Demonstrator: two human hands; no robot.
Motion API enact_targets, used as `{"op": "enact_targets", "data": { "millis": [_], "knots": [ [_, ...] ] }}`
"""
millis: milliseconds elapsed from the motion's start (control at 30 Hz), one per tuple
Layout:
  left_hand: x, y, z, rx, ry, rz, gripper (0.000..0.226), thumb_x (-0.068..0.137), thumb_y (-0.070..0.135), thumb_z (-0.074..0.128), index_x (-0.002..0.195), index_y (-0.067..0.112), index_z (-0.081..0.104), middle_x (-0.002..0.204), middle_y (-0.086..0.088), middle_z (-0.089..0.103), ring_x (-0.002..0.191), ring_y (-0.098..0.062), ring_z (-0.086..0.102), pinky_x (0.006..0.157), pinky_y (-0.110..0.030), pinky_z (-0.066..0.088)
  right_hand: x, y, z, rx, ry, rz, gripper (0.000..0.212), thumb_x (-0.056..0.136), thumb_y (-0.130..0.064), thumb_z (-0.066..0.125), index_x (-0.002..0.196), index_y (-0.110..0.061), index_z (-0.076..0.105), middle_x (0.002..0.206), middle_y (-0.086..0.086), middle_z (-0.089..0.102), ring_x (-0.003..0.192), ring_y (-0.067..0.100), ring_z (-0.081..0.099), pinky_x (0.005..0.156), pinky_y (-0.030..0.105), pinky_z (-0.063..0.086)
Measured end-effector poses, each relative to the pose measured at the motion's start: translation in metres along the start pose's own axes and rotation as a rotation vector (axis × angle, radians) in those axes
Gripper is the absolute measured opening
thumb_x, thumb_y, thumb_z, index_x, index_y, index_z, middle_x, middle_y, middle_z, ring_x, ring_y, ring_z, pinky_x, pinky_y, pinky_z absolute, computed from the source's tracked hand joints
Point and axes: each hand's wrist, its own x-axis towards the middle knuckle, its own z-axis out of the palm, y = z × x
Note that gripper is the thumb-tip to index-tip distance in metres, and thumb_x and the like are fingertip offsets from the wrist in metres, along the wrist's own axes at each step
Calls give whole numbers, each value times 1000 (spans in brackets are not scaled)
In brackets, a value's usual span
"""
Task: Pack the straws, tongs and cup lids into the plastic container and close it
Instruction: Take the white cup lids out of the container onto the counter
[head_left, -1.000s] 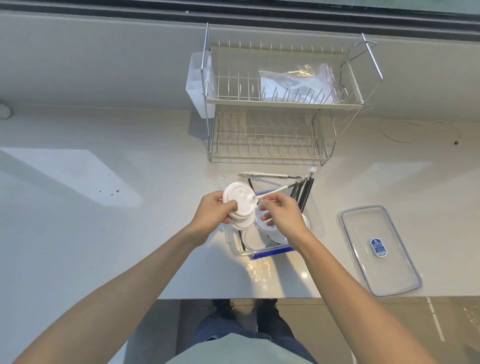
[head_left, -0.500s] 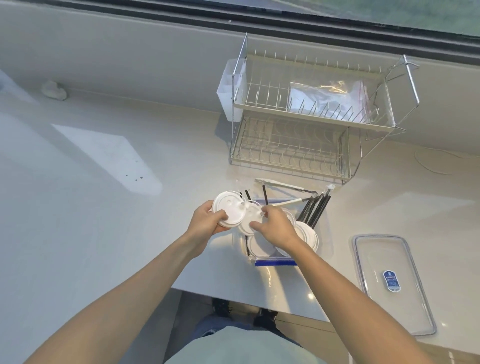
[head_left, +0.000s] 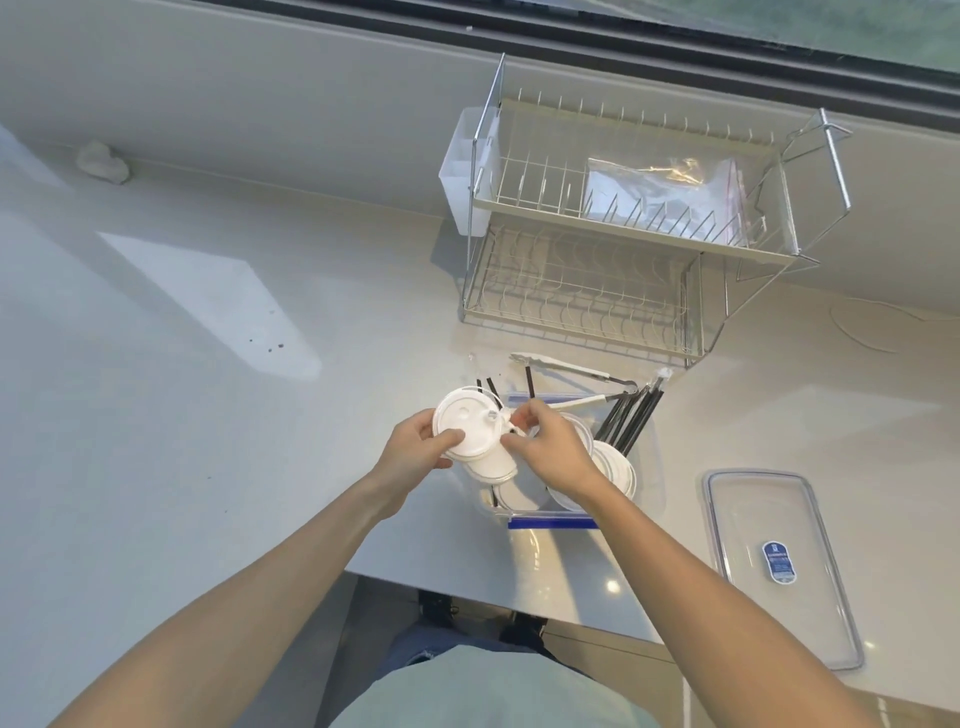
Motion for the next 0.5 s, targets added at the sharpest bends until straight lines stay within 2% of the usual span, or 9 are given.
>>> {"op": "enact_targets", "data": {
  "millis": [67,133,200,300,400,500],
  "knots": [
    [0,5,-2,-114,-57,-35,25,96,11,66,120,7,70,111,-13,73,95,-20,69,86,-36,60,-5,-5,-10,122,43,6,20,89,-21,76,103,-13,65,98,-1,66,78,10,57,67,18,45],
    [1,13,-3,-257,-149,-62,28,96,8,65,124,3,68,118,-17,73,100,-25,71,91,-37,60,-11,-9,-20,314,39,47,23,90,-21,78,107,-10,66,93,-1,66,72,7,57,60,13,44],
    [0,20,0,-345,-217,-82,35,95,5,65,130,8,65,121,-14,73,102,-27,71,90,-36,60,-16,-9,-25,477,35,120,25,91,-21,78,108,-9,65,87,-1,67,70,9,59,59,19,45],
    [-3,30,11,-319,-256,-76,46,90,2,70,133,16,61,114,-9,72,94,-24,71,83,-34,60,-20,-3,-23,735,68,207,17,94,-17,73,104,-9,63,81,0,70,74,16,63,62,27,51],
    [-4,34,23,-252,-258,-42,61,77,8,82,133,14,57,119,-17,72,99,-26,71,92,-44,60,-25,-6,-21,969,95,256,8,98,-16,67,103,-12,64,90,3,73,79,17,68,69,32,56],
    [-7,37,34,-108,-225,24,60,74,12,85,127,17,56,122,-18,69,102,-25,69,92,-51,58,-29,-13,-20,1083,105,246,11,98,-13,66,108,-10,64,99,8,74,84,21,70,70,36,57]
  ]
}}
